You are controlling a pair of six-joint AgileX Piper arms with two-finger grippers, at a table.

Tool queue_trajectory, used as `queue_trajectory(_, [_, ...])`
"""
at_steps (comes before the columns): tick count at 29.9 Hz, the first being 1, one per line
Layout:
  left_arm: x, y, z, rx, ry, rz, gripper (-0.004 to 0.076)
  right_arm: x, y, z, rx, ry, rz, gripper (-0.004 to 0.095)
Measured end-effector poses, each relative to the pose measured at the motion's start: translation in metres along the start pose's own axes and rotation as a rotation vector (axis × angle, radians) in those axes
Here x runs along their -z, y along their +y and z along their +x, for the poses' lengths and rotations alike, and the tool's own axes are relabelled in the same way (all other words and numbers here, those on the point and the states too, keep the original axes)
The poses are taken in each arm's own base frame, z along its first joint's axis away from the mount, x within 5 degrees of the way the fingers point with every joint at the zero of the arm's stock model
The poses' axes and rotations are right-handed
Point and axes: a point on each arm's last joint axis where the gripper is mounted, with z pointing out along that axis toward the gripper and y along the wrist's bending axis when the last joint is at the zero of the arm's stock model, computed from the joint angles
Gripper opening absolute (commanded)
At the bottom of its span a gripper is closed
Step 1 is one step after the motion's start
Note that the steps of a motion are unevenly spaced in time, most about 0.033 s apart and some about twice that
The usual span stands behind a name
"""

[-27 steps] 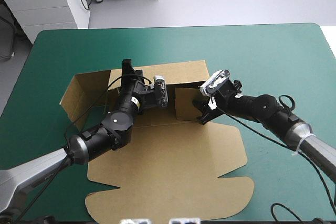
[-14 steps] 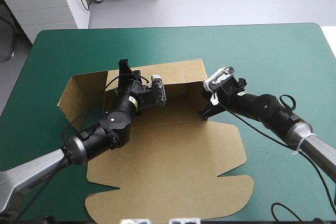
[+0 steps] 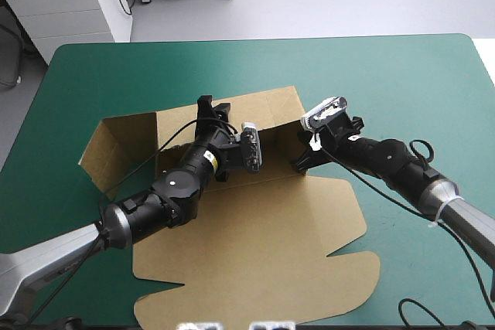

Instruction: Fold the box

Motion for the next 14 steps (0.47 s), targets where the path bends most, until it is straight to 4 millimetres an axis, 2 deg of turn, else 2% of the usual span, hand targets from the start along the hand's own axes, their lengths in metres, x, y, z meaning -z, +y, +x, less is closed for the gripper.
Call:
queue_trajectory(5, [0.014,-0.003,-0.016,-0.024,-0.039,-0.013,0.0567,0.000,-0.001,-0.001,-0.010,-0.005,0.011,-0.0018])
queue_trajectory(11, [0.058,0.003,-0.039,-0.045,-0.127,-0.082,0.0564,0.000,0.000,-0.001,-0.015,-0.009,0.018,-0.0018])
queue_trajectory(13, [0.073,0.005,-0.045,-0.056,-0.145,-0.105,0.0522,0.000,0.000,-0.001,-0.015,-0.010,0.020,-0.0018])
queue_trajectory(14, [0.079,0.005,-0.047,-0.065,-0.150,-0.113,0.0466,0.000,0.000,-0.001,-0.016,-0.010,0.020,-0.0018])
